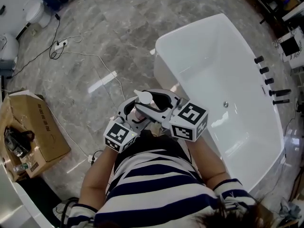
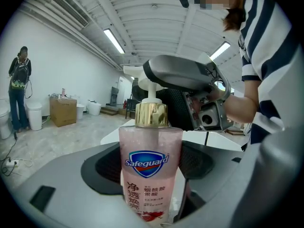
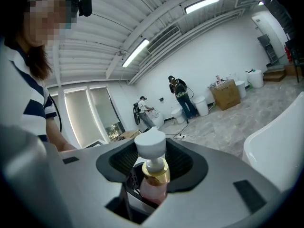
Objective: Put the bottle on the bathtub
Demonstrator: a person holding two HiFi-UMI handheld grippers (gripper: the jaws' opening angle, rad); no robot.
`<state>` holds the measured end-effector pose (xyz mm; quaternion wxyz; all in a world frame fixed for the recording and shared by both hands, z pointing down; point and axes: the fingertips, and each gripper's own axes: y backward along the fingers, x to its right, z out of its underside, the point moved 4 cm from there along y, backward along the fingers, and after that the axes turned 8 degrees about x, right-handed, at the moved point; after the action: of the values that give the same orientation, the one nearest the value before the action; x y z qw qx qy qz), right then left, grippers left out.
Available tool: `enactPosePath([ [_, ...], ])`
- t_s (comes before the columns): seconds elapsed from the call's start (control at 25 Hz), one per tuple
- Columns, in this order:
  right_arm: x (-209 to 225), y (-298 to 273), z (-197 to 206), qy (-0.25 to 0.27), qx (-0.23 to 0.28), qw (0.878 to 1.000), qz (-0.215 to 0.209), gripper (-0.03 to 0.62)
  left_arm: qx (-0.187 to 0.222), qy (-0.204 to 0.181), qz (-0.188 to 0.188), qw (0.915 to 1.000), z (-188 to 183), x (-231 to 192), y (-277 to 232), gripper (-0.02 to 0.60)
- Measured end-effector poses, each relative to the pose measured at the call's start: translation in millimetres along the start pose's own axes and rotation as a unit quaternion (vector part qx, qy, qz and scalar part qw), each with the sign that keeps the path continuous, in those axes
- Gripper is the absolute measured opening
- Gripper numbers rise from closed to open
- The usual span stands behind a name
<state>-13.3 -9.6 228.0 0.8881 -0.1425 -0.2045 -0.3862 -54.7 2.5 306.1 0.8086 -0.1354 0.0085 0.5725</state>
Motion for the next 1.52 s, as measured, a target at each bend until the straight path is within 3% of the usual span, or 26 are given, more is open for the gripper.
enactPosePath([
  [0.36, 26.4, -27.9, -1.9, -0.02, -0.009, 0.999, 0.034, 0.196, -0.016, -0.001, 0.029, 0.9995, 5.1, -38.0, -9.5, 0.337],
  [1.04, 98.9, -77.1, 17.1, -0.085, 0.012, 0.982, 0.168, 0.196, -0.054, 0.008, 0.154, 0.9865, 41.1, -117.4, -40.7, 0.337],
  [1.24, 120.8, -81.6, 35.9, -0.109, 0.005, 0.973, 0.203, 0.196, -0.068, 0.017, 0.189, 0.9795, 63.8, -129.2, -53.0, 0.337],
  [1.52, 148.9, -88.0, 78.1, -0.104, -0.011, 0.967, 0.233, 0.196, -0.087, 0.02, 0.216, 0.9722, 112.4, -140.7, -71.8, 0.337],
])
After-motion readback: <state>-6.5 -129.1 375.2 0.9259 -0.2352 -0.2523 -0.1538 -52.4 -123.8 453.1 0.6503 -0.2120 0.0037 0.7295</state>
